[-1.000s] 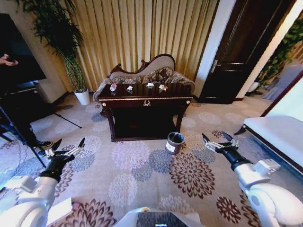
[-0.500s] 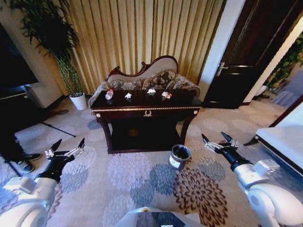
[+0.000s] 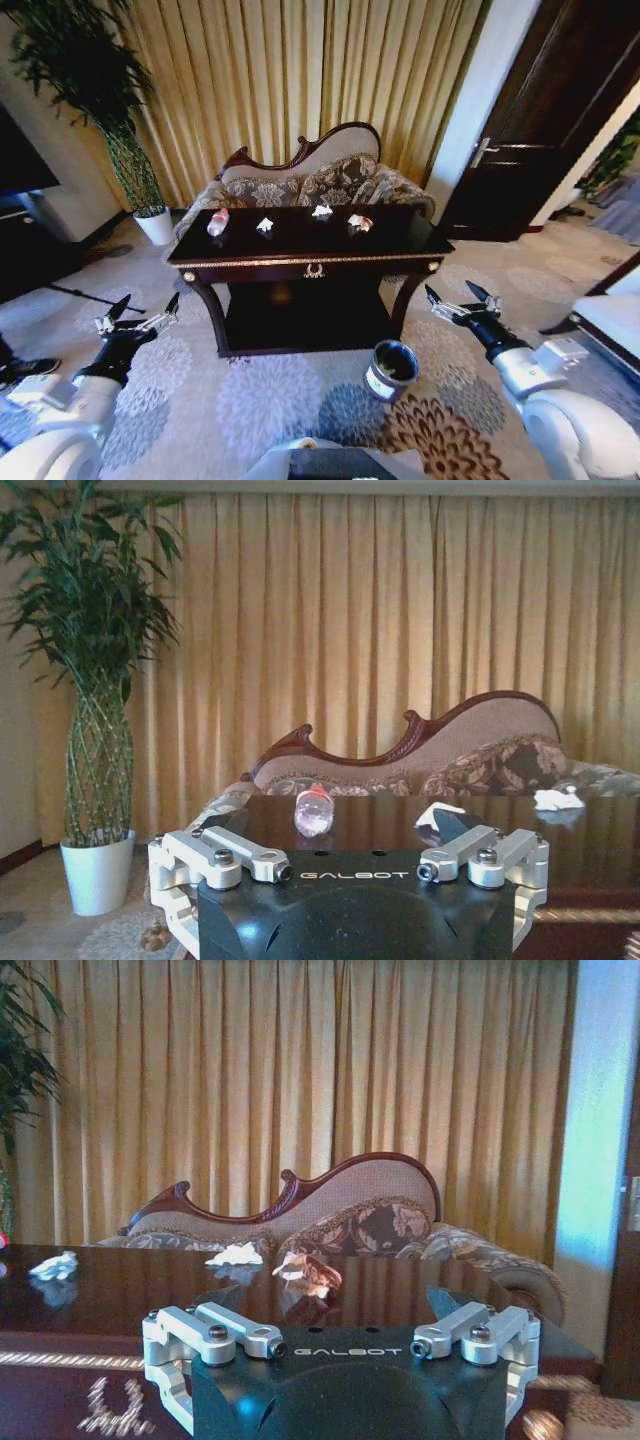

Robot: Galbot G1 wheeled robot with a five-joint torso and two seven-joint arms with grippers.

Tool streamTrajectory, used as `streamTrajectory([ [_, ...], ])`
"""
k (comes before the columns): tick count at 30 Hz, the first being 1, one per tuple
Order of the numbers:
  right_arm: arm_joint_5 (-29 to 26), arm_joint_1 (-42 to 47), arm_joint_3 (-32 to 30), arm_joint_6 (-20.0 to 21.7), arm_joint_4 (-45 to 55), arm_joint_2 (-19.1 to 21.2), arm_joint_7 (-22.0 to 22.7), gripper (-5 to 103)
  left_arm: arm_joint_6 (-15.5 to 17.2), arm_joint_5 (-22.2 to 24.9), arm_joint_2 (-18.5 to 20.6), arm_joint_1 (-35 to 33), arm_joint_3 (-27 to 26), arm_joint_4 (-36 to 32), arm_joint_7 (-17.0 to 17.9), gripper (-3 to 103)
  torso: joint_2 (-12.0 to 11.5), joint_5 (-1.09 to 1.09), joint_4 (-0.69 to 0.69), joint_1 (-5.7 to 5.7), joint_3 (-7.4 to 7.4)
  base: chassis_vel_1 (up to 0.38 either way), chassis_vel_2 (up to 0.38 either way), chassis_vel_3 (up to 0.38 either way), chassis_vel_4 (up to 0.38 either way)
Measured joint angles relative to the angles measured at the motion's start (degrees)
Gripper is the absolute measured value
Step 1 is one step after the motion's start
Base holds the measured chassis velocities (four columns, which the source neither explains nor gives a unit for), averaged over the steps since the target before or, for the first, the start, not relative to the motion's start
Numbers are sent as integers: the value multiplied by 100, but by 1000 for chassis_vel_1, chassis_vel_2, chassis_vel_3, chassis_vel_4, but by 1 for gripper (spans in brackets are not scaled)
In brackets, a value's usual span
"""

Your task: Move to the front of the table and place the trash on the table into the trash bin.

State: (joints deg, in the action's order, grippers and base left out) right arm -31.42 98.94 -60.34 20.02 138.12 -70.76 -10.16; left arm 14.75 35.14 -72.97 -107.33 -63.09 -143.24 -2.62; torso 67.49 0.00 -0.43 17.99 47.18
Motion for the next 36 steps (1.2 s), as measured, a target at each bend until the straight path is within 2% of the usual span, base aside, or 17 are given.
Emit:
streamTrajectory([
  [11, -73, -49, 67, 5, -15, 64, 86, 100, -3, 26, -10, 5, 3, 0, 2, 100, -4, 0, 0, 11, 3, -322, 314, 324, -309],
  [16, -255, -235, 188, 278, -26, 254, 417, 100, -10, 92, -44, 1, 10, 0, 2, 100, -4, -1, 0, 7, 2, -66, 57, 59, -38],
  [20, -782, -706, 415, 819, -145, 759, 1064, 100, 4, 130, -113, -20, 0, 0, 4, 100, 6, 0, -2, -9, -5, 58, -40, -32, 43],
  [21, -782, -706, 415, 819, -145, 759, 1064, 100, 4, 130, -113, -20, 0, 0, 4, 100, 6, 0, -2, -9, -5, 81, -63, -13, 73],
  [24, -1119, -1204, 563, 1090, -527, 1272, 1346, 100, 21, 125, -163, -62, -17, -1, 5, 100, 5, 0, 1, -9, -3, 51, -51, -62, 75],
  [26, -1317, -1532, 678, 1165, -886, 1579, 1429, 100, 24, 71, -209, -98, -19, -1, 7, 100, 2, 1, 1, -4, 0, 0, 0, 0, 0],
  [27, -1317, -1532, 678, 1165, -886, 1579, 1429, 100, 24, 71, -209, -98, -19, -1, 7, 100, 2, 1, 1, -4, 0, 0, 0, 0, 0],
  [31, -1630, -2167, 1096, 1235, -1448, 2047, 1596, 100, 48, -61, -287, -147, 19, -1, 13, 100, -2, 1, 1, 6, 3, 0, 0, 0, 0],
  [36, -1773, -2787, 1718, 1358, -1784, 2192, 1806, 100, 97, -244, -393, -157, 93, -1, 30, 100, 0, 0, 0, 0, 0, 0, 0, 0, 0],
])
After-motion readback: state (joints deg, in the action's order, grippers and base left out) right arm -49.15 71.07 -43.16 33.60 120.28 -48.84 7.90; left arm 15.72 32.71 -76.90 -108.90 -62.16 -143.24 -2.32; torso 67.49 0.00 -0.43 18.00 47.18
